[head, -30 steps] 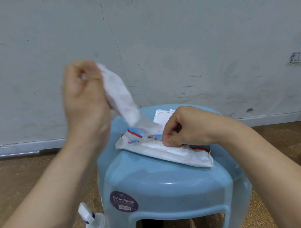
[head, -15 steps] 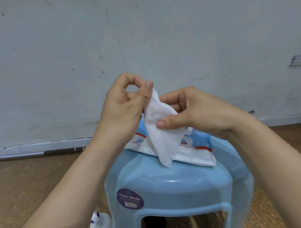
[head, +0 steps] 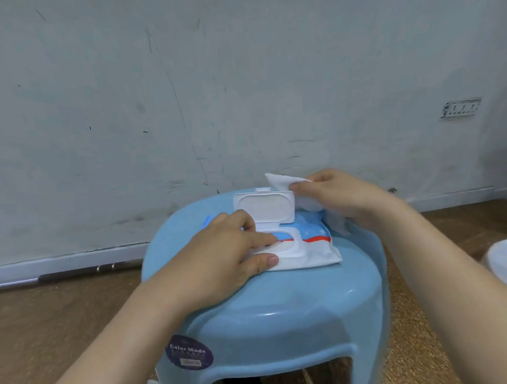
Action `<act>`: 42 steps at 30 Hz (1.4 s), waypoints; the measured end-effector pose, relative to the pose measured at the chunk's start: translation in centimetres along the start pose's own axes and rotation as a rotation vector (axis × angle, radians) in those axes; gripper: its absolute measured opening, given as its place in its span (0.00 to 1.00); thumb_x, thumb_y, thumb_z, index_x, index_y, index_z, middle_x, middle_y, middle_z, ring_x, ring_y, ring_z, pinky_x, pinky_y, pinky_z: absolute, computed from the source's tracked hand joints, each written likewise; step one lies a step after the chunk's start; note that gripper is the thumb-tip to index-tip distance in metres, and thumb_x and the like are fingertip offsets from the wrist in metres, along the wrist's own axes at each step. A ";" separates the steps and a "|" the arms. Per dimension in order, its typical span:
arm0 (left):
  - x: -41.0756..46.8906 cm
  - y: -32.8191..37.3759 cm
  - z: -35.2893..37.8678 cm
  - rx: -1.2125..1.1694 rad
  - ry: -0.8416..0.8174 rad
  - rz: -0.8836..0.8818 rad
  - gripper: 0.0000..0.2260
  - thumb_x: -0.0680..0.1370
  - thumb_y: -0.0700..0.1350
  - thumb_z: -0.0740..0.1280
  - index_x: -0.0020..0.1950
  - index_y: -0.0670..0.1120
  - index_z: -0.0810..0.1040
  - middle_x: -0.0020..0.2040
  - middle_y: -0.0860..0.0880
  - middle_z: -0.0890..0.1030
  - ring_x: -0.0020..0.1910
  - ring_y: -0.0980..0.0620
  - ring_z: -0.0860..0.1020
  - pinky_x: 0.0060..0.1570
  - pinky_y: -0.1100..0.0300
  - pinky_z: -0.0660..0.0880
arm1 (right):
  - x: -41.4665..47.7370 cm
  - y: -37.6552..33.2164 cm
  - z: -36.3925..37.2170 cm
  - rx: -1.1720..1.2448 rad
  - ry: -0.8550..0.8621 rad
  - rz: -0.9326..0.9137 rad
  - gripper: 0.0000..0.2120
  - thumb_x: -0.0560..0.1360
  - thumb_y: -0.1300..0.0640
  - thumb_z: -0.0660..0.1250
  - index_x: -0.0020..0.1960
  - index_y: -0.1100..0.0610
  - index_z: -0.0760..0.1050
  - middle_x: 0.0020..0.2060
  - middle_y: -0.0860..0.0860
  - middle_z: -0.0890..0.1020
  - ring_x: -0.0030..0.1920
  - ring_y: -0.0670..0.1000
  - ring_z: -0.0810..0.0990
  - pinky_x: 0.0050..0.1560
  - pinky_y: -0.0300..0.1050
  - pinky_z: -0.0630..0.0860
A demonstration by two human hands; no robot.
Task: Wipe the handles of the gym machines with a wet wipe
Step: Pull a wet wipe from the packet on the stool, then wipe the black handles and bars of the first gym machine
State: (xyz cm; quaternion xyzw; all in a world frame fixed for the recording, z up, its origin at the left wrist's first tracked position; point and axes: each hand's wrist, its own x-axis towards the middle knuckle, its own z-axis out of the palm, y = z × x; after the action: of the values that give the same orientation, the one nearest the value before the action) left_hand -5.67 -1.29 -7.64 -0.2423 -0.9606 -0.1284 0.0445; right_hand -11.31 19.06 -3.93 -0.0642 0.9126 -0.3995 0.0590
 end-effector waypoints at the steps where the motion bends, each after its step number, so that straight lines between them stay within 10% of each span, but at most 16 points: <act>1: 0.0 0.3 0.1 -0.005 0.072 -0.003 0.16 0.76 0.61 0.63 0.64 0.63 0.75 0.54 0.57 0.71 0.49 0.56 0.69 0.51 0.61 0.66 | -0.1 0.0 -0.3 0.063 -0.017 -0.014 0.14 0.73 0.47 0.65 0.33 0.52 0.71 0.29 0.51 0.71 0.32 0.50 0.68 0.35 0.44 0.62; 6: -0.4 -0.9 -1.7 -0.334 0.606 -0.021 0.05 0.68 0.52 0.71 0.41 0.54 0.83 0.38 0.57 0.79 0.36 0.56 0.75 0.37 0.68 0.71 | -0.9 -0.4 -1.1 -0.286 -0.268 -0.153 0.16 0.61 0.38 0.67 0.38 0.49 0.82 0.35 0.50 0.79 0.39 0.51 0.77 0.45 0.49 0.73; 10: -0.5 -1.0 -0.7 -0.347 0.229 -0.060 0.06 0.70 0.56 0.70 0.44 0.58 0.84 0.44 0.61 0.82 0.46 0.61 0.79 0.49 0.56 0.75 | -1.5 -1.5 -0.4 -0.437 -0.336 -0.184 0.06 0.66 0.48 0.71 0.43 0.41 0.84 0.43 0.50 0.85 0.45 0.54 0.82 0.51 0.51 0.78; 16: 0.6 -0.3 -0.7 -0.159 0.160 -0.096 0.05 0.71 0.58 0.69 0.39 0.59 0.79 0.42 0.60 0.77 0.42 0.59 0.75 0.47 0.52 0.75 | -2.4 -2.8 0.9 -0.701 -0.179 -0.284 0.06 0.71 0.54 0.69 0.46 0.48 0.83 0.37 0.44 0.82 0.40 0.49 0.79 0.40 0.42 0.74; 21: 0.5 -0.8 -1.2 -0.203 0.088 -0.122 0.09 0.69 0.63 0.68 0.42 0.60 0.79 0.43 0.61 0.77 0.42 0.60 0.74 0.46 0.57 0.74 | -0.3 -0.9 -3.3 0.152 0.404 -0.302 0.09 0.73 0.57 0.69 0.34 0.52 0.79 0.27 0.47 0.75 0.30 0.46 0.70 0.30 0.38 0.66; 25: 1.1 -0.2 -1.4 -0.203 0.123 -0.159 0.12 0.72 0.65 0.63 0.47 0.60 0.78 0.44 0.64 0.78 0.43 0.64 0.75 0.47 0.61 0.74 | -0.5 -1.4 -3.7 0.859 0.141 -0.153 0.06 0.75 0.60 0.67 0.41 0.56 0.80 0.33 0.50 0.79 0.33 0.48 0.76 0.34 0.38 0.74; 29: 2.3 1.4 -2.8 -0.993 0.213 -0.263 0.25 0.69 0.71 0.62 0.59 0.58 0.78 0.52 0.63 0.82 0.50 0.64 0.80 0.55 0.56 0.76 | -1.5 -2.8 -3.3 1.048 -0.140 -0.188 0.06 0.68 0.62 0.70 0.46 0.58 0.81 0.37 0.54 0.84 0.37 0.51 0.82 0.39 0.42 0.80; 32: 2.5 3.9 -5.1 -1.395 0.152 -0.349 0.15 0.69 0.61 0.66 0.42 0.52 0.85 0.41 0.50 0.85 0.38 0.54 0.82 0.42 0.61 0.78 | -2.8 -4.5 -3.3 1.100 -0.073 -0.184 0.08 0.67 0.63 0.72 0.46 0.58 0.81 0.38 0.56 0.84 0.38 0.54 0.82 0.42 0.47 0.78; 38: 1.7 8.7 -11.8 -1.604 0.441 -0.642 0.06 0.66 0.47 0.72 0.36 0.46 0.84 0.32 0.47 0.80 0.28 0.55 0.75 0.29 0.67 0.72 | -6.8 -9.5 -6.3 1.166 0.109 0.110 0.16 0.66 0.64 0.71 0.53 0.68 0.78 0.45 0.65 0.84 0.44 0.62 0.83 0.48 0.55 0.81; 42: 1.4 13.0 -20.8 -1.842 0.393 -0.734 0.06 0.68 0.38 0.69 0.38 0.44 0.85 0.28 0.49 0.75 0.25 0.56 0.69 0.27 0.67 0.66 | -10.9 -14.7 -13.1 1.261 0.051 0.222 0.15 0.67 0.65 0.68 0.52 0.70 0.77 0.40 0.61 0.85 0.36 0.53 0.84 0.33 0.40 0.79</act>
State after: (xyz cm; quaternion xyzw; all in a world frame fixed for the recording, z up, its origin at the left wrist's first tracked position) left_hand -0.26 4.78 15.54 0.1534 -0.4782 -0.8636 -0.0448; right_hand -1.65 20.44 16.35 0.0872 0.5048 -0.8524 0.1047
